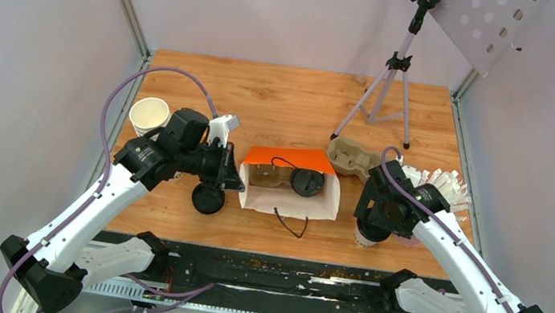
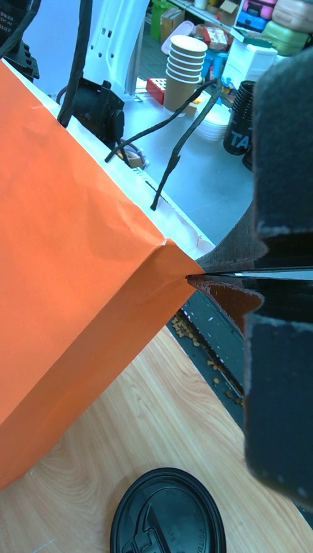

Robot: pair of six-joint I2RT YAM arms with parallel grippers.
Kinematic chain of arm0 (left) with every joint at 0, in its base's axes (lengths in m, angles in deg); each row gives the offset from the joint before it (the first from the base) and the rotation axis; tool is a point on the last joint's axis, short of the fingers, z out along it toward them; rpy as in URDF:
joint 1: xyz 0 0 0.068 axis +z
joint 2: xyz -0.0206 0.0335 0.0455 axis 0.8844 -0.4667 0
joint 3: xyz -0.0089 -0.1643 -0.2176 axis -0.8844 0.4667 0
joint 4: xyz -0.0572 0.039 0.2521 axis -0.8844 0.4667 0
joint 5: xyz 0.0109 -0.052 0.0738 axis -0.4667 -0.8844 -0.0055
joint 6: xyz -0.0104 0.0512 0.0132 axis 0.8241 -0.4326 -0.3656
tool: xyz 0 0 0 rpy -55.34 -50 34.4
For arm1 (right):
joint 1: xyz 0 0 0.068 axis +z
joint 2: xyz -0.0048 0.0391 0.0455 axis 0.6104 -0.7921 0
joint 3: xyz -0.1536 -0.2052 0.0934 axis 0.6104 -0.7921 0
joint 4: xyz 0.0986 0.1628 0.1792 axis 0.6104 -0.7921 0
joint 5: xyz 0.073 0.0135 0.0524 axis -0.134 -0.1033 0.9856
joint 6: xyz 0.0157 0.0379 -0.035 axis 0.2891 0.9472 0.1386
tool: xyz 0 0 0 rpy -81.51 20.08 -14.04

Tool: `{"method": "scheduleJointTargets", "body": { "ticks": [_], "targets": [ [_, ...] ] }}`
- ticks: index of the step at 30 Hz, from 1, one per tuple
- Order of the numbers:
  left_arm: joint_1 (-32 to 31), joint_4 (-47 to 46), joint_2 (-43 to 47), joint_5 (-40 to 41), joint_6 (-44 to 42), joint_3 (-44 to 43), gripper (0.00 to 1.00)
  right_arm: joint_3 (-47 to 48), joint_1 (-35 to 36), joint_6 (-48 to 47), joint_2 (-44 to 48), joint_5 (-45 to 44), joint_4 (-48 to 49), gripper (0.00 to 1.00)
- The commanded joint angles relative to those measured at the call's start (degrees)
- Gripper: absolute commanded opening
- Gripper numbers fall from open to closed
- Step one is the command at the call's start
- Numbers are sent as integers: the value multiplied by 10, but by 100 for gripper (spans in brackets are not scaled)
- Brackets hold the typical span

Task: Pack the takeout coffee

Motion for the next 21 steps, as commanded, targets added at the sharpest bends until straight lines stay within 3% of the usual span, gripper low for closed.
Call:
{"method": "scheduleJointTargets", "body": {
  "ticks": [1,7,13,21],
  "targets": [
    [0,-2,10,0,-11,-22,7,-2,-4,-13,4,3,22,90],
    [0,-3,7,0,-11,-26,7,-10,-5,-20,9,7,28,81],
    [0,-3,8,-2,-11,-25,7,-16,-6,-22,10,7,25,89],
    [0,-3,9,-2,-12,-23,7,-20,-10,-34,14,16,40,88]
  ]
}}
